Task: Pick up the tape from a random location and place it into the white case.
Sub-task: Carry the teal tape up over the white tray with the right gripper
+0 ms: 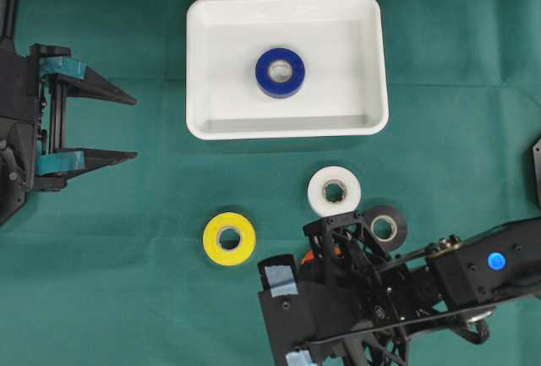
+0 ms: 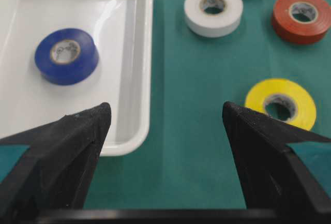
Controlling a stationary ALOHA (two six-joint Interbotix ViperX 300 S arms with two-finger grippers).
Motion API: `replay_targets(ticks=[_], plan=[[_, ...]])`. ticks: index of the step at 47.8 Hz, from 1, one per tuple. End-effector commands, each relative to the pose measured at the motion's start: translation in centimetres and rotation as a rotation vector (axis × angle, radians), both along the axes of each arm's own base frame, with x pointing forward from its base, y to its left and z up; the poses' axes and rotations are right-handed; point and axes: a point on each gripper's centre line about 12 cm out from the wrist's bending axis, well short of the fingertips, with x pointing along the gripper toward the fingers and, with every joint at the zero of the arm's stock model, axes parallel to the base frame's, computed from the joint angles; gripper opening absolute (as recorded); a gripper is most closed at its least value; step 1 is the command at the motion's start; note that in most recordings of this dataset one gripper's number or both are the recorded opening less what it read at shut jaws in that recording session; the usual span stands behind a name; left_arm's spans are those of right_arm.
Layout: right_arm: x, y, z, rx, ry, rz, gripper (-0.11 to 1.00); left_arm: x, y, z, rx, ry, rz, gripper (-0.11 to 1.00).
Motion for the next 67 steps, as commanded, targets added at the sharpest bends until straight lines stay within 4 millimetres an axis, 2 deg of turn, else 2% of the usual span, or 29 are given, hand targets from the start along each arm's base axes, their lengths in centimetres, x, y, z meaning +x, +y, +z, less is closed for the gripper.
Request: replay_targets(ticks=[1, 50, 67], plan=[[-0.2, -0.2, 2.5, 0.026, -0.063, -0.004, 0.29, 0.2, 0.0, 0.5, -0.003, -0.016, 0.003, 0.85], [-0.2, -0.4, 2.3, 0.004, -0.063, -0.003, 0.29, 0.2, 0.0, 0.5, -0.003, -0.017, 0.003, 0.85], [0.3, -1.9, 2.3, -0.035, -0.078, -0.03, 0.29, 0.3, 0.1, 0.5, -0.002, -0.019, 0.004, 0.85]])
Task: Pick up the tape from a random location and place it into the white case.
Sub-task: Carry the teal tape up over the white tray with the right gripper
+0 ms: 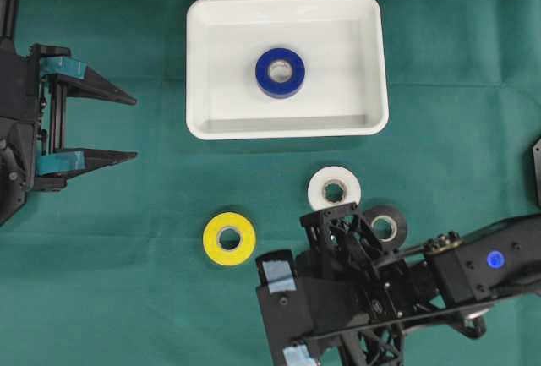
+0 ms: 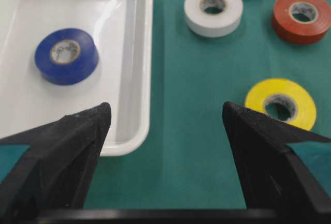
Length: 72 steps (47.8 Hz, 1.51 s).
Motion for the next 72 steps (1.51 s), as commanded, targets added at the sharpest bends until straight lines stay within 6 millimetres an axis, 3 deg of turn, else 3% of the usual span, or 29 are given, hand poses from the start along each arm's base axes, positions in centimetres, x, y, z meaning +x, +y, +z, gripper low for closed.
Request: replay_targets(ticks=[1, 23, 45, 63, 72], plan=[[0.0, -1.1, 2.2, 0.016, -0.055, -0.024, 0.29, 0.2, 0.1, 0.5, 0.0, -0.017, 0.003, 0.85], [0.9, -6.3, 1.4, -0.034, -0.014, -0.138, 0.29, 0.3, 0.1, 0.5, 0.0, -0.017, 0.003, 0.85], [1.2, -16.3, 0.5, -0.099, 0.029, -0.361, 0.29, 0.3, 0.1, 0.4, 0.0, -0.015, 0.003, 0.85], [0.1, -24.8, 0.4, -0.159, 0.034, -0.547, 0.29, 0.3, 0.1, 0.5, 0.0, -0.017, 0.003, 0.85], [-0.4, -27.6, 0.5, -0.157, 0.019, -0.609, 0.29, 0.3, 0.1, 0.4, -0.002, -0.016, 0.004, 0.85]])
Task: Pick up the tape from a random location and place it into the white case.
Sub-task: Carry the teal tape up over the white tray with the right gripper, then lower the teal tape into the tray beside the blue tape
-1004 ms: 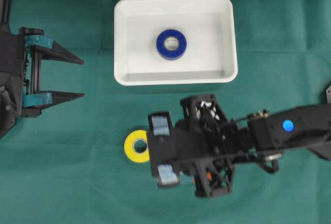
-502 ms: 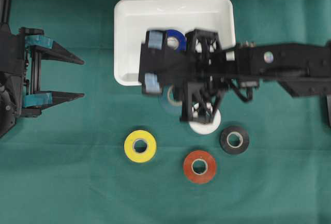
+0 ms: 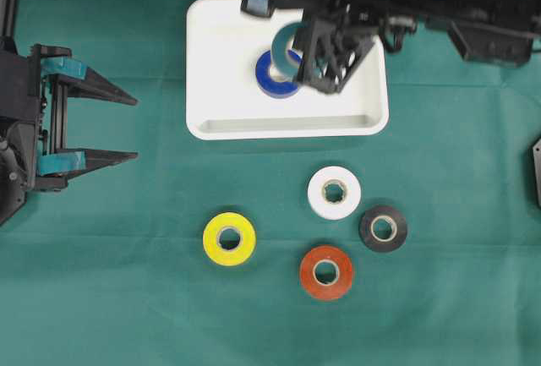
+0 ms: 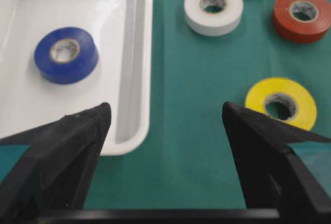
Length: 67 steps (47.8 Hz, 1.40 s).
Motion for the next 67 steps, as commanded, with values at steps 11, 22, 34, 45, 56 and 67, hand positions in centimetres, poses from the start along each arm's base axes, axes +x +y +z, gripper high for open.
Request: replay_targets(ticks=[11, 22, 34, 45, 56, 67], plan=[[-0.5, -1.1, 2.0, -0.018, -0.063, -0.024, 0.29, 0.2, 0.0, 0.5, 0.0, -0.017, 0.002, 0.85], [-1.7, -1.4, 1.7, -0.02, -0.028, -0.038, 0.29, 0.2, 0.0, 0.5, 0.0, -0.017, 0.002, 0.85], [-5.6, -2.4, 0.9, -0.011, -0.018, -0.099, 0.29, 0.2, 0.0, 0.4, -0.002, -0.016, 0.003, 0.85], [-8.1, -2.1, 0.4, -0.009, -0.047, -0.119, 0.29, 0.2, 0.0, 0.4, -0.002, -0.016, 0.003, 0.85], [-8.0, -2.1, 0.5, -0.013, -0.073, -0.116, 0.29, 0.2, 0.0, 0.5, -0.002, -0.017, 0.003, 0.85], [-7.7, -2.1, 0.6, -0.017, -0.095, -0.11, 0.29, 0.2, 0.0, 0.4, -0.016, -0.015, 0.009, 0.85]])
